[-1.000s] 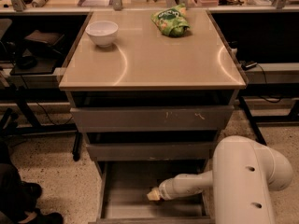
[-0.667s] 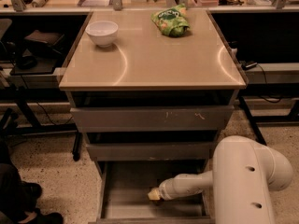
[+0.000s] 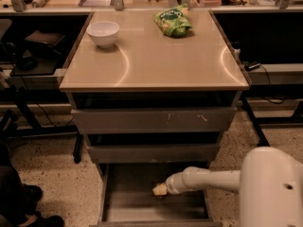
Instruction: Pick orange can from bottom drawer and place on counter
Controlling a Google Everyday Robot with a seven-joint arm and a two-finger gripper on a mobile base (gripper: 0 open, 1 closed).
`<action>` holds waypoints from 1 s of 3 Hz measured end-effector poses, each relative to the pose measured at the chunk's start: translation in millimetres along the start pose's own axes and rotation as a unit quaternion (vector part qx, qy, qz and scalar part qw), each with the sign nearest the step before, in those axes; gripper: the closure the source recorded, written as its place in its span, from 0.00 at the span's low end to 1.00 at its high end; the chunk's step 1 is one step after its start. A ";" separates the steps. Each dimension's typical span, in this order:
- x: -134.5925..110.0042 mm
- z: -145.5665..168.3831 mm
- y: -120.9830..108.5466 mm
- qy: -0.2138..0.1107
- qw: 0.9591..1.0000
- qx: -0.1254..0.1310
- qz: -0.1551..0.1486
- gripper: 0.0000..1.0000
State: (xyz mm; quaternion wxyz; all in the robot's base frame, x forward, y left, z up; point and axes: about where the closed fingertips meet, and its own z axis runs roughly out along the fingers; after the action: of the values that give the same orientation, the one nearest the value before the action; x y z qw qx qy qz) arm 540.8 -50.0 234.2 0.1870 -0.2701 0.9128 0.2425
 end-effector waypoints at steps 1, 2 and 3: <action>-77.2 -88.8 -33.5 -0.064 0.997 0.006 -0.029 1.00; -92.0 -122.0 -44.5 -0.080 0.996 0.014 -0.039 1.00; -91.8 -122.1 -44.5 -0.080 0.996 0.014 -0.039 1.00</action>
Offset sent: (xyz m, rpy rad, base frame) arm 0.1248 -0.1767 0.3147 0.0315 -0.2289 0.1484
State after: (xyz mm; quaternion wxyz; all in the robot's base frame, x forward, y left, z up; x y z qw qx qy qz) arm 613.1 -112.2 361.5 0.2722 -0.2828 0.8871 0.2430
